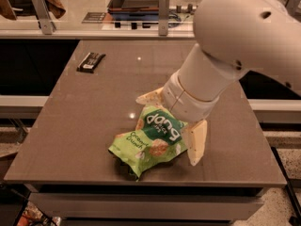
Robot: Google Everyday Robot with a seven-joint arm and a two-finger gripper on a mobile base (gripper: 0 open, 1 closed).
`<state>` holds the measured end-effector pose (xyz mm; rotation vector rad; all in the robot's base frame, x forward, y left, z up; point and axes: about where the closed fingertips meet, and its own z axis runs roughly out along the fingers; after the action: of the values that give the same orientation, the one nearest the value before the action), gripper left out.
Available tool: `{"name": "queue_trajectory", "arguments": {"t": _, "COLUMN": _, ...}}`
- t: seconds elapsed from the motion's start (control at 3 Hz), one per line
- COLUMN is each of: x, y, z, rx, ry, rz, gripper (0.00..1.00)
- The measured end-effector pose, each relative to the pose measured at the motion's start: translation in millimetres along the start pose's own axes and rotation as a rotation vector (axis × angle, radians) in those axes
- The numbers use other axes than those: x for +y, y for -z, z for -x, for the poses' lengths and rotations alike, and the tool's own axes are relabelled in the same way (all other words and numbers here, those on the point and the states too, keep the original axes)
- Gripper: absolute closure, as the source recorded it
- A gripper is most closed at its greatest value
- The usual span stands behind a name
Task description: Move green rice chip bag near rxbar chocolate
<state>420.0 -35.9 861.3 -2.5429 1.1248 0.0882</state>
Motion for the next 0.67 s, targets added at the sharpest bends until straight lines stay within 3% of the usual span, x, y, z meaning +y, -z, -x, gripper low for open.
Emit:
{"name": "queue_trajectory", "arguments": {"t": 0.33, "x": -4.0, "y": -14.0, "z": 6.5, "rx": 0.055, "ry": -0.032, "rz": 0.065, "gripper": 0.00}}
{"name": "queue_trajectory", "arguments": {"t": 0.67, "x": -6.1, "y": -25.3, "z": 15.4, "rx": 0.063, "ry": -0.066, "rz": 0.094, "gripper": 0.00}}
